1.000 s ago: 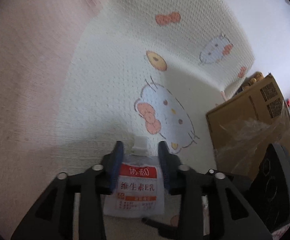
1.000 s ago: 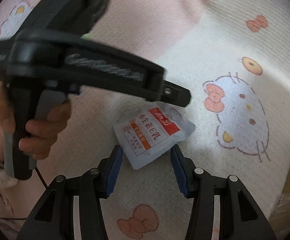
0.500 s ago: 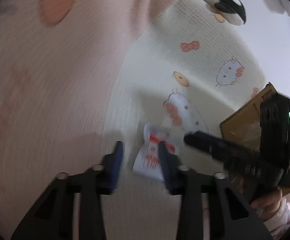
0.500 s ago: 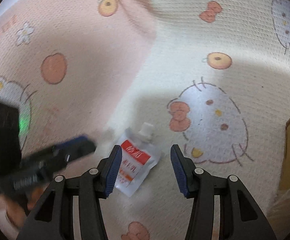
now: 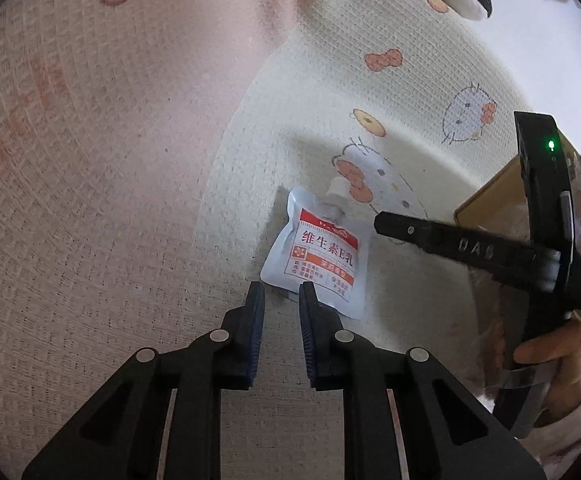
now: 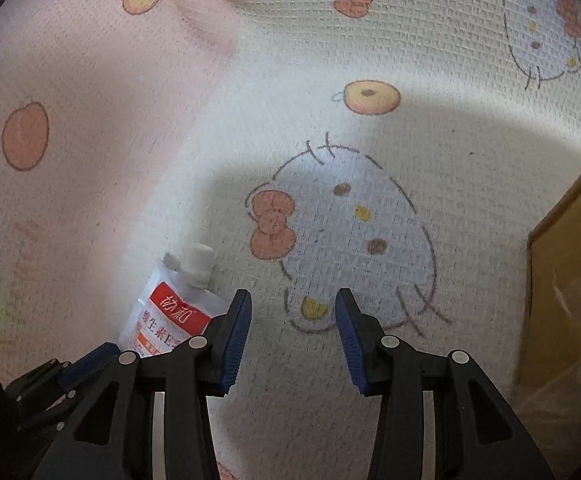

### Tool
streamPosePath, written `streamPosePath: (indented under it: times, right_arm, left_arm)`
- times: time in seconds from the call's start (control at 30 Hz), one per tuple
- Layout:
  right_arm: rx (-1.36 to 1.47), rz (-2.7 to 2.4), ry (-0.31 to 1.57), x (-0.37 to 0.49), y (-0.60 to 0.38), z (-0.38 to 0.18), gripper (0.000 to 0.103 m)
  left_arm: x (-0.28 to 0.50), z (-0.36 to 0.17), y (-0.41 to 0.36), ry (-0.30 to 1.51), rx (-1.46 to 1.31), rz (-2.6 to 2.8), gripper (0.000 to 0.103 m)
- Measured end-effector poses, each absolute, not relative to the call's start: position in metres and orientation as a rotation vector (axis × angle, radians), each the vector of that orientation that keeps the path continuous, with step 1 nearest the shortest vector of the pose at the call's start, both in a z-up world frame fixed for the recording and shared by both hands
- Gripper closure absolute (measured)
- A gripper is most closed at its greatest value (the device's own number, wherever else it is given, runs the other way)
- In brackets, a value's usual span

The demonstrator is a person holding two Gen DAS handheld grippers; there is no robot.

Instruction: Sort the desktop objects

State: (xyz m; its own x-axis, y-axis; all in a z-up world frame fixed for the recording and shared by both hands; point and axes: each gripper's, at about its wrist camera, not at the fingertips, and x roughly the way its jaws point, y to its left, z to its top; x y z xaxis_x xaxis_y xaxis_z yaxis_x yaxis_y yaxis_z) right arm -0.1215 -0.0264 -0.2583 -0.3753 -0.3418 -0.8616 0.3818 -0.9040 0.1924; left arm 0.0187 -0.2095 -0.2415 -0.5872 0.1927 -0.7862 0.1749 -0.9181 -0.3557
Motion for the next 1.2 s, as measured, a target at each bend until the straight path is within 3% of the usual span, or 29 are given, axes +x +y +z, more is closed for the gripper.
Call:
streamPosePath:
  times: [0.2, 0.4, 0.9, 1.1, 1.2]
  right_arm:
    - [1.314, -2.308, 0.366, -0.103, -0.057, -0.258, 0.063]
    - [1.302, -2.251, 0.445, -0.092, -0.061, -0.259, 0.063]
    - [1.329, -2.057, 0.165, -0.075, -0.038, -0.264, 0.062]
    - [1.373, -2.047, -0.036, -0.083, -0.024, -0.263, 0.062]
    - [1.372, -1.971, -0.237, -0.087, -0.012, -0.262, 0.062]
  left_arm:
    - [0.016, -0.247, -0.221, -0.718, -1.422, 2.688, 0.084]
    - [0.002, -0.249, -0.227, -0.716, -1.414, 2.699, 0.081]
    - [-0.029, -0.248, -0.215, -0.491, -1.433, 2.645, 0.07]
    - [-0.02, -0.244, -0.221, -0.542, -1.473, 2.646, 0.066]
    - [-0.015, -0.24, -0.229, -0.641, -1.461, 2.609, 0.066]
